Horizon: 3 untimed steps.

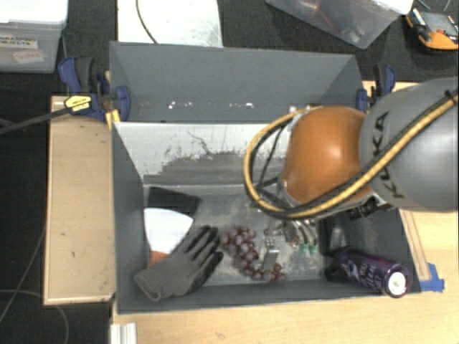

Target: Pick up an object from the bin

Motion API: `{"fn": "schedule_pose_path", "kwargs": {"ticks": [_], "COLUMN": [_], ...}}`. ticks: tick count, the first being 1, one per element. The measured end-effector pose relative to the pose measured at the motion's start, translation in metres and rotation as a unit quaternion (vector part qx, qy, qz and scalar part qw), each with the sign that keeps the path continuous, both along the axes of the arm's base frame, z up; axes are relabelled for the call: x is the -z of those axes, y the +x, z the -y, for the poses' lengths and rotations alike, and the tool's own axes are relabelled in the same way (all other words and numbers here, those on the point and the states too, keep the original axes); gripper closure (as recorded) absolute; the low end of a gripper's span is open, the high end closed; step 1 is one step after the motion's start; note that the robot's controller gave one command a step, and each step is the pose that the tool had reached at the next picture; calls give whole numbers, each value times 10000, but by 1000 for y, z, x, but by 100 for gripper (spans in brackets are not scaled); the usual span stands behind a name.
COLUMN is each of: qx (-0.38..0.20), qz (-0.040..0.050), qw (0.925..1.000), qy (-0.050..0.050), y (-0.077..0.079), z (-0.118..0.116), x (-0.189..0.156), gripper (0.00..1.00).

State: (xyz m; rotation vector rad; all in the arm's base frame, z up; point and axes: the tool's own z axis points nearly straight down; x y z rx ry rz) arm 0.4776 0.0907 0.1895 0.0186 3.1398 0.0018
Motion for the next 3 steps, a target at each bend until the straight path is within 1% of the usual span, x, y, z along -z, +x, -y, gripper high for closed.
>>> {"fn": "schedule_pose_path", "kwargs": {"ticks": [1, 2, 3], "qx": [3, 814, -315], "qz": [0, -6, -5], "qw": [10000, 9967, 9995], "qy": [0, 1, -5], "y": [0, 20, -1], "z": [0, 7, 45], "x": [0, 55, 70], "gripper": [0, 0, 0]}}
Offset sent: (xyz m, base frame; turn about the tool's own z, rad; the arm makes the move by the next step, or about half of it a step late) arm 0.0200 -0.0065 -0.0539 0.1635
